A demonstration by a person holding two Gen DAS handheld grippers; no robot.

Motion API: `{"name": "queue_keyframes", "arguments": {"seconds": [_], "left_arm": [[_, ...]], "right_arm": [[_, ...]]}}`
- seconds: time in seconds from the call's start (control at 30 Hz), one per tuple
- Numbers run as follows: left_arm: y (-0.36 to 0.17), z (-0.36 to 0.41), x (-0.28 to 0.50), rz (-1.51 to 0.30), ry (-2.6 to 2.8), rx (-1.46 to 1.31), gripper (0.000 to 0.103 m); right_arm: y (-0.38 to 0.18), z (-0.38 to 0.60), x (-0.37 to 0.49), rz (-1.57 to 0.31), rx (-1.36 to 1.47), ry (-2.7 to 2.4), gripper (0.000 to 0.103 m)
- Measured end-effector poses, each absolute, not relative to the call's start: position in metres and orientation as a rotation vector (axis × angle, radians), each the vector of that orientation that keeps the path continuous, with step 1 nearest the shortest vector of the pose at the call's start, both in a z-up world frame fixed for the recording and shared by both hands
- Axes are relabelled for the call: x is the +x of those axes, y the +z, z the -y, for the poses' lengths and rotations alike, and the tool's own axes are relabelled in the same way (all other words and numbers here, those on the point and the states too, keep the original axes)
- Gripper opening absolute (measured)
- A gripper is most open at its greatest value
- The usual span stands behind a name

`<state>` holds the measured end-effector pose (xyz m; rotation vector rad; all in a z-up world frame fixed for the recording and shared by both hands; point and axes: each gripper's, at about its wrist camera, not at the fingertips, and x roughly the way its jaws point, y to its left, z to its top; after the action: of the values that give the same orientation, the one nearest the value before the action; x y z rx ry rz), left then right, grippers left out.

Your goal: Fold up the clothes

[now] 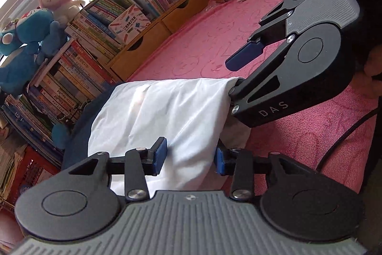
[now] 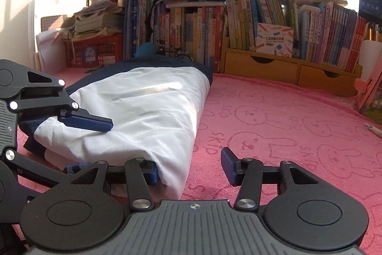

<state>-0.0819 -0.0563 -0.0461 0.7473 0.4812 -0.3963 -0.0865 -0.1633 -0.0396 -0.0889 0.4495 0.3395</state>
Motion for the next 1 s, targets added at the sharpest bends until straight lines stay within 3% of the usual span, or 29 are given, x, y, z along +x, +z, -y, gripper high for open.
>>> {"name": "queue_keyframes", "arguments": {"seconds": [0.33, 0.73, 1.0], "left_arm": [[-0.039, 0.041, -0.081, -0.52, -0.349, 0.691, 0.026], [-0.038, -0.025, -0.103, -0.626, -0.179, 0.586, 0.023], [-0.041, -0.029, -0.112, -0.624, -0.158, 0.552, 0.023]], "right_arm": [[-0.041, 0.161, -0.087, -0.446, -0.095, 0.313, 0.05], [-0.042, 0.162, -0.086, -0.451, -0.094, 0.296, 0.05], [-0.045, 0.158, -0.091, -0.468, -0.159, 0.284, 0.051]]}}
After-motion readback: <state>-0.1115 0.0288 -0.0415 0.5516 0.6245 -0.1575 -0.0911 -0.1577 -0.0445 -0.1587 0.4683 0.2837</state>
